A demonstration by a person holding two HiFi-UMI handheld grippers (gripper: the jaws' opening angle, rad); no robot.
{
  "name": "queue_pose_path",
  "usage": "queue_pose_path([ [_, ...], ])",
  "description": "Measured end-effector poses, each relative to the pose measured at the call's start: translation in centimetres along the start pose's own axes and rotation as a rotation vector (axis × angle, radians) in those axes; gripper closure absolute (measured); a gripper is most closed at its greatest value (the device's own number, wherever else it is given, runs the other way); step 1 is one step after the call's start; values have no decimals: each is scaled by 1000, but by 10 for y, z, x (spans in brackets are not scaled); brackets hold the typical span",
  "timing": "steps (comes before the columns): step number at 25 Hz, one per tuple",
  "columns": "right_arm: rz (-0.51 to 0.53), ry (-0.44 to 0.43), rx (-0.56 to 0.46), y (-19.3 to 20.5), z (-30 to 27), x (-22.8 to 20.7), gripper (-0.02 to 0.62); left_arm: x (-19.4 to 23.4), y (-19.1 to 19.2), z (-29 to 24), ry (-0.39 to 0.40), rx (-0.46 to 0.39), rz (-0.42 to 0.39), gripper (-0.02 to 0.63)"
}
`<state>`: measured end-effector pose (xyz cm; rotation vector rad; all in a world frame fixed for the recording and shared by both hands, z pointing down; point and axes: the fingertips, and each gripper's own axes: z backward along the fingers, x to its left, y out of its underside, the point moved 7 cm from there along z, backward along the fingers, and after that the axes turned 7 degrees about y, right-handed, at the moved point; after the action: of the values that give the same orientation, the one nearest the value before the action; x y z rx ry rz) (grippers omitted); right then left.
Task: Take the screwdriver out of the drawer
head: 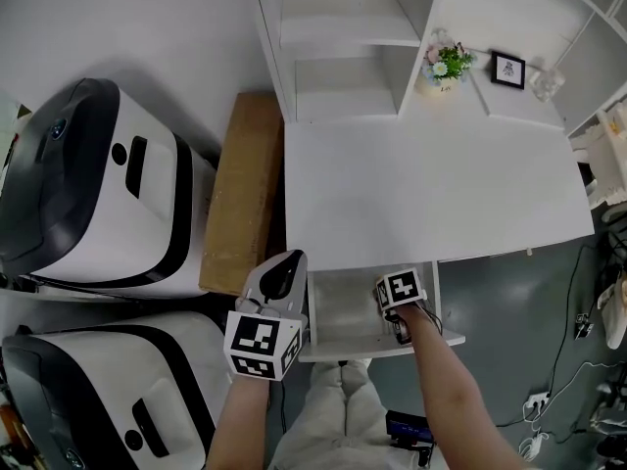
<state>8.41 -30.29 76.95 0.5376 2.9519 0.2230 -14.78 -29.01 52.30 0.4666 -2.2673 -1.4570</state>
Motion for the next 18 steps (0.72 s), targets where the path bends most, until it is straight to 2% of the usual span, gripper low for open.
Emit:
queue_pose_path([
  [4, -12, 21, 73, 7, -25, -3, 383, 0, 1, 0, 6, 13, -11, 604],
  [8, 20, 55, 104, 11, -38, -3, 383, 0, 4, 1, 1, 21, -11, 604],
  [18, 102, 132, 83, 17, -48, -5, 409, 0, 3, 4, -18, 22, -18, 604],
])
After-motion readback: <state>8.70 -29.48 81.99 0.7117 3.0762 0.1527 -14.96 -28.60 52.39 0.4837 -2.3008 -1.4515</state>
